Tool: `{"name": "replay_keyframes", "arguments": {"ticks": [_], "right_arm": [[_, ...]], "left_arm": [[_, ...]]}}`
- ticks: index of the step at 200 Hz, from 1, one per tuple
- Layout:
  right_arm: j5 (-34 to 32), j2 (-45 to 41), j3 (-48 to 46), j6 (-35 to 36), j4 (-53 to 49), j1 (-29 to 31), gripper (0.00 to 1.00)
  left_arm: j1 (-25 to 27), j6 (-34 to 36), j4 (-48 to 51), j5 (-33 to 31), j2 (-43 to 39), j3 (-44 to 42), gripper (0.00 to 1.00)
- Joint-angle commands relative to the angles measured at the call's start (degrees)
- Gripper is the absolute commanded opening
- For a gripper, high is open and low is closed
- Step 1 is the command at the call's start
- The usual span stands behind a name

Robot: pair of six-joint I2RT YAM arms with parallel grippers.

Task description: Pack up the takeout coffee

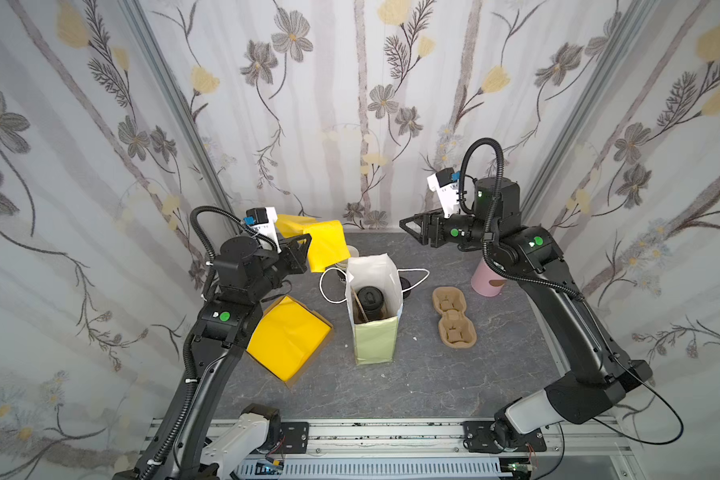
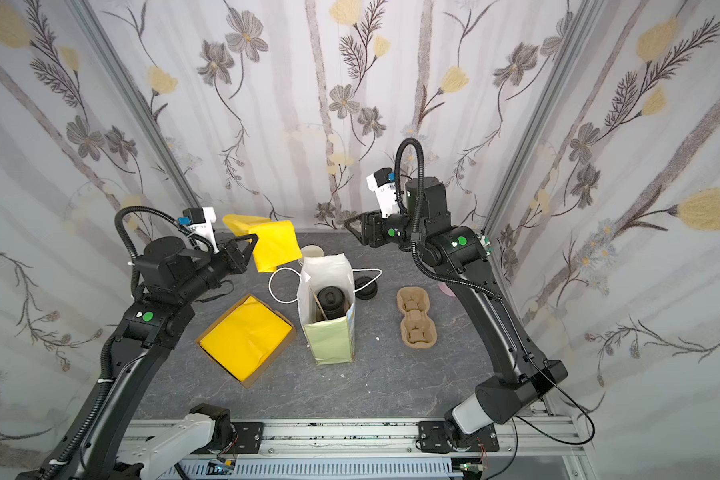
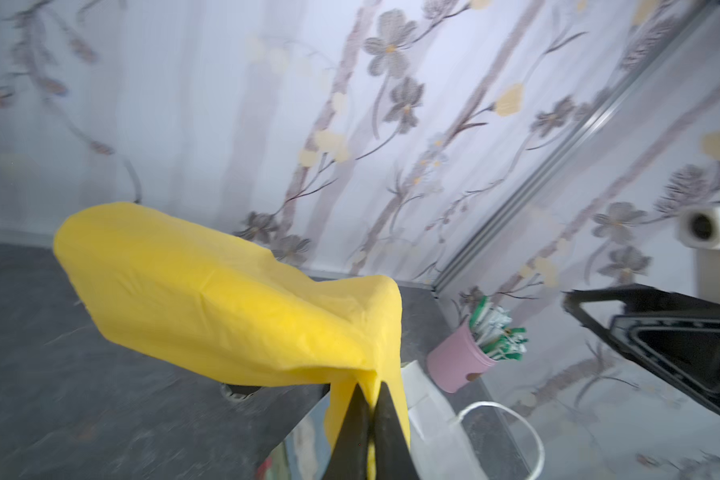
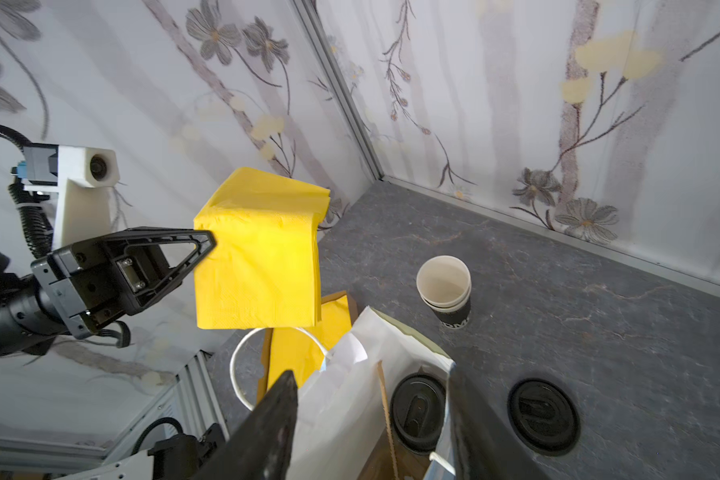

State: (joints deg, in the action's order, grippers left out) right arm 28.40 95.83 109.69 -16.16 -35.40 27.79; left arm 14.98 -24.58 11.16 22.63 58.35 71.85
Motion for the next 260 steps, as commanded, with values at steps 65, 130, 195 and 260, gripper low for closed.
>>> {"name": "replay_keyframes", "arguments": {"ticks": [65,130,195,260], "right_arm": [[32.11,-8.96,-20.32,-32.43,57.79,-1.74,0.9],[37.56,-12.01,-25.0,-33.68,58.74,-1.45,0.94],[37.14,-12.36,-27.01,-35.5,60.57,-0.37,0.95],[43.65,-9.83,-25.62,-40.95,66.52,3.53,0.95]], "left_arm": [[12.61,6.35,-25.37,25.36,5.92,7.16,0.0],[12.9,6.08,-35.53,28.51,5.2,3.92,0.0],[13.46,11.36,-35.51,33.67,5.64,5.73,0.0],[13.93,14.83,-35.58,34.21,6.51,5.48,0.0]]}}
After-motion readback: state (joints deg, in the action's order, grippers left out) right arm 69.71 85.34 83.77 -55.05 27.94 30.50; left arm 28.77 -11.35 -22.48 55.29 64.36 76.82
